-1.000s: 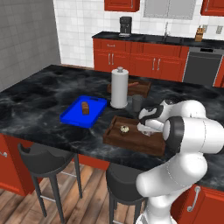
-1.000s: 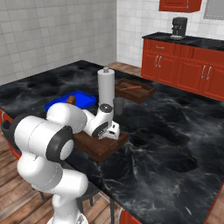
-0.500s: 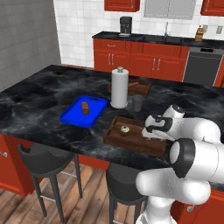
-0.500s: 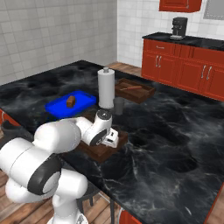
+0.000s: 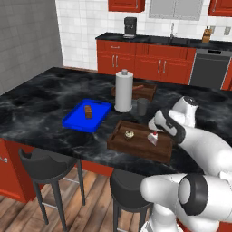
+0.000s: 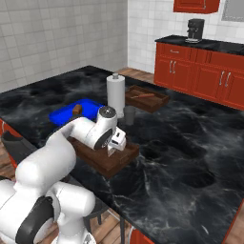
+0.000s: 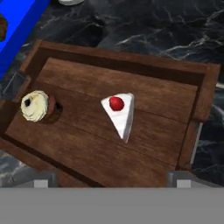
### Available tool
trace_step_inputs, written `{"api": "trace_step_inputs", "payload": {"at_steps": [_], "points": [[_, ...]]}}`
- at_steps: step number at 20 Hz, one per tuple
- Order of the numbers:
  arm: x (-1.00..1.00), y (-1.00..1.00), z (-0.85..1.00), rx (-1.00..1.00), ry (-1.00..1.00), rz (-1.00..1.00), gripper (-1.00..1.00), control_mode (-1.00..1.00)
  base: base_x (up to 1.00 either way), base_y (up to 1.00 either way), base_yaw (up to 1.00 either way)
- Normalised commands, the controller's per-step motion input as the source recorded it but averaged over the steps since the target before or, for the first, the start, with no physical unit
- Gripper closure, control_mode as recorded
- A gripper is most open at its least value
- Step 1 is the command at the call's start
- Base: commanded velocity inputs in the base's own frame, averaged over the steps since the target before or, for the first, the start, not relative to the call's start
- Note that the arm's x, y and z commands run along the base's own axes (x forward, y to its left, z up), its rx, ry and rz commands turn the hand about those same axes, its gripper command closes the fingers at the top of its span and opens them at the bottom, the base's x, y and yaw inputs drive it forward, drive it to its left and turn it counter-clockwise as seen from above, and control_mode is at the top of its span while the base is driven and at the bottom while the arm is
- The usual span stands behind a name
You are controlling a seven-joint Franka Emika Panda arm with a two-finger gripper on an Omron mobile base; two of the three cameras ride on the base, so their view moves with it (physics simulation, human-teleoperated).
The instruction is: Take the cupcake and cake from the fridge and place them on the empty tray on the dining counter.
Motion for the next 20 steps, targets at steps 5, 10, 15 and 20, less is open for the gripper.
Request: {"api": "trace_step_inputs", "payload": {"at_steps": [5, 10, 15, 20], "points": [[-0.2, 0.0, 1.0, 0.02, -0.03, -0.04, -1.0, -1.0, 0.0, 0.0, 0.0], [-0.75, 0.0, 0.96, 0.0, -0.19, 0.0, -1.0, -1.0, 0.0, 0.0, 0.0], [-1.0, 0.0, 0.5, 0.0, -0.25, 0.0, -1.0, -1.0, 0.0, 0.0, 0.0], [-1.0, 0.36, 0.26, 0.0, -0.15, -0.07, -1.0, -1.0, 0.0, 0.0, 0.0]]}}
